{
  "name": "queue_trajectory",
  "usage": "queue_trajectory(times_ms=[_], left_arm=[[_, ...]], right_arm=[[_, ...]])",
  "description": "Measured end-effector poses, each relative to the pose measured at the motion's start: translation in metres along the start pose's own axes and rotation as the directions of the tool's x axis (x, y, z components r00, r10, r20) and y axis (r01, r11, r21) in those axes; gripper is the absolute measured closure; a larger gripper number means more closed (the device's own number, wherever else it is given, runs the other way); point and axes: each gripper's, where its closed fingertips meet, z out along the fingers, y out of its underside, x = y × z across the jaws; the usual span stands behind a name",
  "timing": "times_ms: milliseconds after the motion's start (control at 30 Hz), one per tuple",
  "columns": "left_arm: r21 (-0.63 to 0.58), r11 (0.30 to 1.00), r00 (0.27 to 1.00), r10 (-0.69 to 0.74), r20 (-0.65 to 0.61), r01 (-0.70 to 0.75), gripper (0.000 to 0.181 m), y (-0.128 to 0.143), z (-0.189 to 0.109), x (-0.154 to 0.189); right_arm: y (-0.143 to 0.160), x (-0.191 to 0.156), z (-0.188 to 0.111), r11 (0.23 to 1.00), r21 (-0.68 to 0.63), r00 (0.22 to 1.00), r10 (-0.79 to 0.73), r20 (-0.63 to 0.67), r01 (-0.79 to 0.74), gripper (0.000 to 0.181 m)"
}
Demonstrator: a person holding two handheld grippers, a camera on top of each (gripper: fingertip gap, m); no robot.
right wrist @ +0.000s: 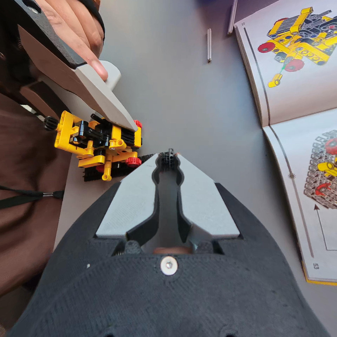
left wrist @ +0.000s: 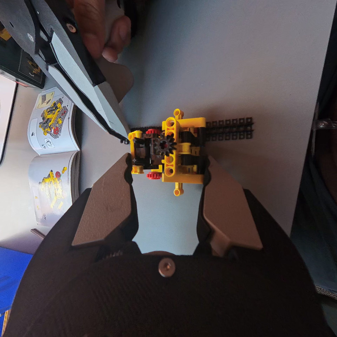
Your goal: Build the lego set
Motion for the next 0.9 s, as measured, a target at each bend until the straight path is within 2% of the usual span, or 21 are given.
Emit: queue_trajectory(times_ms=[367, 533, 700, 900], left_arm=[[-0.004, 1.000, 1.000, 0.002, 0.002, -0.002, 0.104, 0.000, 0.000, 0.000], [-0.007, 1.000, 1.000, 0.006, 0.007, -0.006, 0.104, 0.000, 0.000, -0.001], [-0.008, 1.000, 1.000, 0.006, 0.013, -0.005, 0.104, 0.000, 0.001, -0.003], [-0.011, 1.000, 0.999, 0.006, 0.053, -0.006, 0.104, 0.001, 0.002, -0.011]], right_arm=[[-0.003, 0.005, -0.006, 0.999, 0.020, 0.997, -0.026, -0.069, 0.028, 0.179], [-0.010, -0.006, -0.008, 0.997, 0.042, 0.997, -0.056, -0.045, 0.058, 0.180], [-0.014, -0.009, -0.010, 0.996, 0.084, 1.000, -0.014, -0.014, 0.015, 0.180], [-0.013, -0.017, -0.011, 0.997, 0.070, 0.999, -0.040, 0.003, 0.040, 0.181]])
